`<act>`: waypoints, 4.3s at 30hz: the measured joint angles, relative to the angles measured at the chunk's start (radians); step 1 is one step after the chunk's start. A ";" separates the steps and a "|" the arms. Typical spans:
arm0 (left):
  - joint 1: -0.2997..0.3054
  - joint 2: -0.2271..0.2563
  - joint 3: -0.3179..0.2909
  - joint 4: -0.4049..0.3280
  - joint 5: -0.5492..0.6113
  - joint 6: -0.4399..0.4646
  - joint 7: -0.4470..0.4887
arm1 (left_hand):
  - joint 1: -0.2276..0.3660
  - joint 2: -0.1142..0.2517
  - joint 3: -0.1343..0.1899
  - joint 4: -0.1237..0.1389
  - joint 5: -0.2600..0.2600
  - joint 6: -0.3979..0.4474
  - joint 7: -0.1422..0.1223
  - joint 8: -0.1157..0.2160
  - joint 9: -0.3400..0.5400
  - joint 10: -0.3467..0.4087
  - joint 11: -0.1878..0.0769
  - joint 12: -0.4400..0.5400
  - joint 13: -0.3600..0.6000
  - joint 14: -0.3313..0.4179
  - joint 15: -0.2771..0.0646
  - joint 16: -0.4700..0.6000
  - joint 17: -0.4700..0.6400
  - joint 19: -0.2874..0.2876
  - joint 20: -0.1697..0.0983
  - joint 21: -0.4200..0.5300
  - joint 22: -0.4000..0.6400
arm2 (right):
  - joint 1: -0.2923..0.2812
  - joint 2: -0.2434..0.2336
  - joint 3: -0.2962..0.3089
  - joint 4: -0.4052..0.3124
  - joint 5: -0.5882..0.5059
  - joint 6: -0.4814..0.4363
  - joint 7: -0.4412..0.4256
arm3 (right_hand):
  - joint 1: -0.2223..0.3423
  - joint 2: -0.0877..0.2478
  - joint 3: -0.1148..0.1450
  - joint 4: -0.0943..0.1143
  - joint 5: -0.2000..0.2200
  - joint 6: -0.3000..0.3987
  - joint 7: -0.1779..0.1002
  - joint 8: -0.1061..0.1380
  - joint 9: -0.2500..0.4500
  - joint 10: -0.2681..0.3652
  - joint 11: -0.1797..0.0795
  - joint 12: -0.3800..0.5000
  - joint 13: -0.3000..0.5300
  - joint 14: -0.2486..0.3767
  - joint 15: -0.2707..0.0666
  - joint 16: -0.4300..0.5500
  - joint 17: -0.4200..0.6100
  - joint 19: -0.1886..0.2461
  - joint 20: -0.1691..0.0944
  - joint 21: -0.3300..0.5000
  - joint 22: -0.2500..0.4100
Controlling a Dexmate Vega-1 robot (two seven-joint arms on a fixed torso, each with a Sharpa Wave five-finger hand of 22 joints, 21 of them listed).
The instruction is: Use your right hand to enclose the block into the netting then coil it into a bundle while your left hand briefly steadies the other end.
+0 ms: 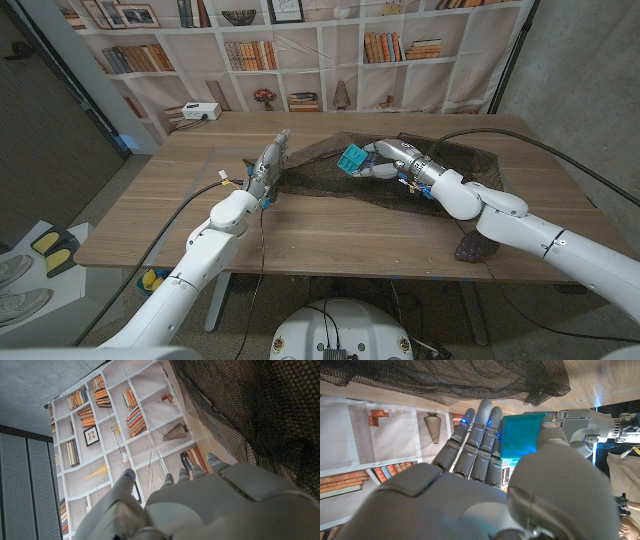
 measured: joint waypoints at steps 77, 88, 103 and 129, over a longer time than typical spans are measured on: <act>0.021 0.054 -0.052 -0.032 -0.040 0.023 -0.035 | 0.004 -0.004 -0.008 -0.008 0.000 0.000 0.000 0.000 0.000 0.000 0.000 0.000 0.000 0.000 0.000 0.000 0.000 0.005 0.005 0.000 0.000 | 0.151 0.180 -0.037 0.234 -0.427 -0.378 0.276 | -0.008 0.008 0.006 0.060 -0.059 0.016 -0.002 0.017 0.023 -0.013 0.034 -0.002 -0.032 0.012 -0.005 -0.079 -0.072 -0.023 0.023 0.053 -0.012; 0.012 0.054 -0.047 -0.028 -0.040 0.029 -0.036 | 0.004 -0.004 -0.008 -0.008 0.000 0.000 0.000 0.000 0.000 0.000 0.000 0.000 0.000 0.000 0.000 0.000 0.000 0.005 0.005 0.000 0.000 | 0.164 0.179 -0.050 0.246 -0.425 -0.406 0.325 | -0.028 0.028 0.042 0.067 -0.070 -0.068 -0.085 -0.120 -0.042 -0.168 0.030 -0.118 -0.113 -0.108 0.024 -0.251 -0.194 -0.067 0.048 0.057 -0.030; 0.008 0.054 -0.046 -0.022 -0.043 0.033 -0.039 | 0.004 -0.004 -0.008 -0.008 0.000 0.000 0.000 0.000 0.000 0.000 0.000 0.000 0.000 0.000 0.000 0.000 0.000 0.005 0.005 0.000 0.000 | 0.166 0.179 -0.050 0.234 -0.432 -0.480 0.403 | -0.066 0.116 0.057 0.163 -0.079 -0.524 -0.135 -0.346 -0.069 -0.532 0.015 -0.363 -0.207 -0.329 0.048 -0.414 -0.241 -0.265 0.104 -0.001 -0.035; 0.015 0.057 -0.051 -0.023 -0.049 0.019 -0.050 | 0.004 -0.004 -0.008 -0.008 0.000 0.000 0.000 0.000 0.000 0.000 0.000 0.000 0.000 0.000 0.000 0.000 0.000 0.005 0.005 0.000 0.000 | 0.095 0.146 0.082 0.163 -0.243 -0.421 0.441 | -0.265 0.009 -0.039 0.198 -0.042 -0.673 -0.125 -0.341 -0.069 -0.719 0.032 -0.474 -0.209 -0.612 0.084 -0.525 -0.238 -0.506 0.144 -0.109 -0.032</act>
